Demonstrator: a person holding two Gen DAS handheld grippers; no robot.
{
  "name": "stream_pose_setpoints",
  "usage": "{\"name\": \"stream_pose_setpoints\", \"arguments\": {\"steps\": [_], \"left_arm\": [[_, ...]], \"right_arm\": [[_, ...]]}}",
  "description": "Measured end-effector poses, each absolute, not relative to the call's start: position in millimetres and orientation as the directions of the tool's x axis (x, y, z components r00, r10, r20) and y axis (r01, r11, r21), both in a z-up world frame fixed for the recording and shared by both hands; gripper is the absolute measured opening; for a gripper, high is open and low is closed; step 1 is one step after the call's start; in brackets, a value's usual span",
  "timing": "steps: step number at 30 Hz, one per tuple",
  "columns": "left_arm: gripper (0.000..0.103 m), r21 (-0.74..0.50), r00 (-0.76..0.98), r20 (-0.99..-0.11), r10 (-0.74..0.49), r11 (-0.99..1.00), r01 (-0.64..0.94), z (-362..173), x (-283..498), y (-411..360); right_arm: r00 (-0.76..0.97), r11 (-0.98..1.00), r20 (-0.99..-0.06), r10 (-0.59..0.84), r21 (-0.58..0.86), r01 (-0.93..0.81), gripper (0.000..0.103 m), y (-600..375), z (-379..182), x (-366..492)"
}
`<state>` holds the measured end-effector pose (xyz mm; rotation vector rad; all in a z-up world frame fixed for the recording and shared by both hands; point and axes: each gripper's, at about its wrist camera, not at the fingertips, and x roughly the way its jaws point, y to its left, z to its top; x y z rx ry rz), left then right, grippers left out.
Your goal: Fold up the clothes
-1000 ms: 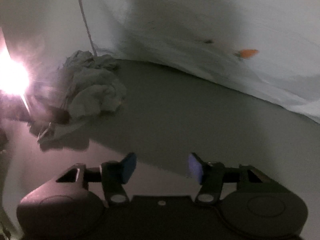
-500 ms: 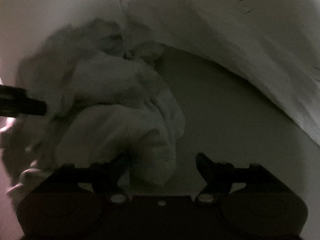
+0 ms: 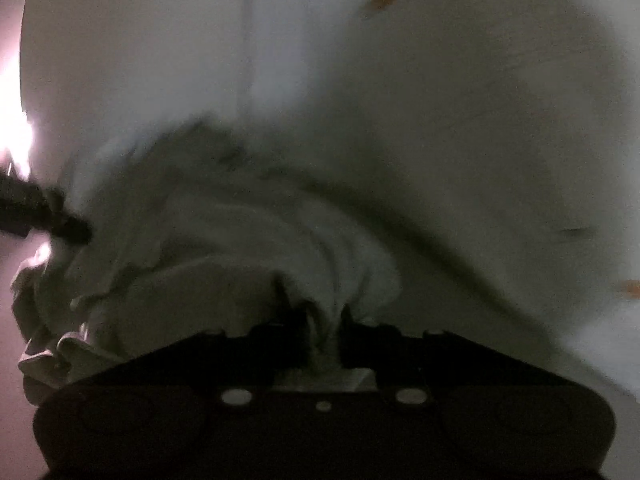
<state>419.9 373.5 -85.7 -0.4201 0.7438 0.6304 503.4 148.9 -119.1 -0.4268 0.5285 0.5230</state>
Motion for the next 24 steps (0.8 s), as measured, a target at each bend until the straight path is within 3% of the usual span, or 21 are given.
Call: {"name": "stream_pose_setpoints", "arguments": {"steps": [5, 8, 11, 12, 15, 20, 24], "left_arm": [[0.090, -0.131, 0.613, -0.673, 0.414, 0.749, -0.649, -49, 386, 276], [0.092, -0.175, 0.622, -0.698, 0.355, 0.757, -0.629, -46, 368, 209], [0.093, -0.188, 0.614, -0.745, 0.261, 0.801, -0.568, -57, 363, 139], [0.093, -0.180, 0.601, -0.763, 0.238, 0.815, -0.551, -62, 364, 117], [0.093, -0.177, 0.569, -0.809, 0.149, 0.860, -0.478, -77, 367, 60], [0.093, -0.177, 0.534, -0.842, 0.076, 0.896, -0.408, -91, 368, 12], [0.093, -0.211, 0.502, -0.865, 0.025, 0.888, -0.409, -110, 375, 13]], "right_arm": [[0.891, 0.893, -0.415, 0.187, -0.305, -0.329, 0.012, -2, -60, 470], [0.947, 0.932, -0.312, 0.070, -0.318, -0.174, 0.012, -92, -25, 451], [0.890, 0.913, -0.401, -0.218, -0.407, 0.040, 0.022, -214, -46, 453], [0.844, 0.894, -0.441, -0.306, -0.438, 0.095, 0.035, -248, -60, 455], [0.749, 0.855, -0.495, -0.440, -0.487, 0.180, 0.040, -317, -90, 446], [0.692, 0.920, -0.615, -0.379, -0.329, 0.211, 0.051, -356, -106, 425], [0.704, 0.960, -0.664, -0.250, -0.262, 0.094, 0.059, -327, -118, 421]]}}
